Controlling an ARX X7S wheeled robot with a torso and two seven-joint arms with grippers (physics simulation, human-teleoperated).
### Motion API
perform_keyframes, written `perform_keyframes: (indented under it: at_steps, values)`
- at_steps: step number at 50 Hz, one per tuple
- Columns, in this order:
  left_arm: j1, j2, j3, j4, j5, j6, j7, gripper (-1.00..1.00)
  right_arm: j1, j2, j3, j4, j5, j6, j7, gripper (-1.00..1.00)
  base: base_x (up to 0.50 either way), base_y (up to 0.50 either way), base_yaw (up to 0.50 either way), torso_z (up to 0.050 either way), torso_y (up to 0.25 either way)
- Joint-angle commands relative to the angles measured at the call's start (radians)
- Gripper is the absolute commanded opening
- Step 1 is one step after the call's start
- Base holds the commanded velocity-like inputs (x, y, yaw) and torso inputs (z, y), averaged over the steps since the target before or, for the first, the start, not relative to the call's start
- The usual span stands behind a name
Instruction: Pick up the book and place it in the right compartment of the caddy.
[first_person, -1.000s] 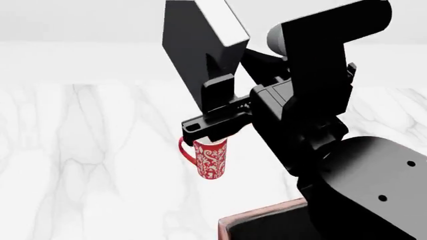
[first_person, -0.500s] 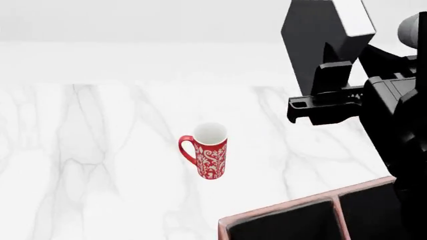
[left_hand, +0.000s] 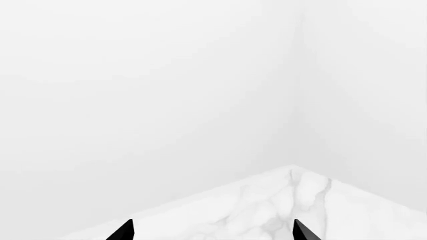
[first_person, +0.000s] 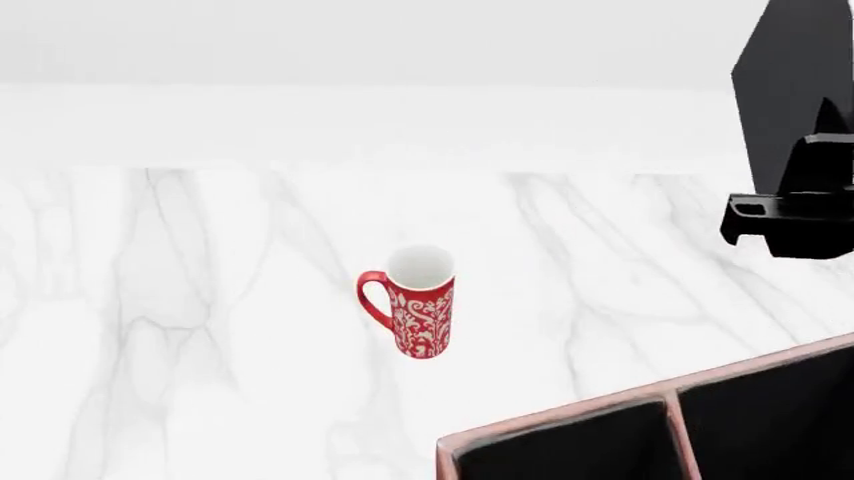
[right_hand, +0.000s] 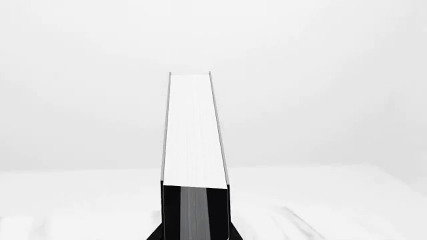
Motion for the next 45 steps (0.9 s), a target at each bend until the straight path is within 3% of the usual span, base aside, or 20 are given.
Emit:
perform_keyframes:
  at_steps: [1,18,45]
  values:
    - [0.004,0.020,-0.020,0.006,0.013,-0.003,0.023,1.00,-0.061,0.031,0.124,0.000,-0.059,-0.008,-0.013,-1.00,0.00,0.00,0.00,0.000,0.000]
    - [0.003,0.017,-0.016,0.009,0.008,-0.007,0.018,1.00,-0.216,0.082,0.342,0.018,0.005,0.030,0.088,-1.00,0.00,0.00,0.00,0.001,0.001]
    - [0.009,0.018,-0.015,-0.004,0.005,0.002,0.014,1.00,-0.117,0.141,0.421,0.088,0.197,0.186,0.376,-1.00,0.00,0.00,0.00,0.000,0.002]
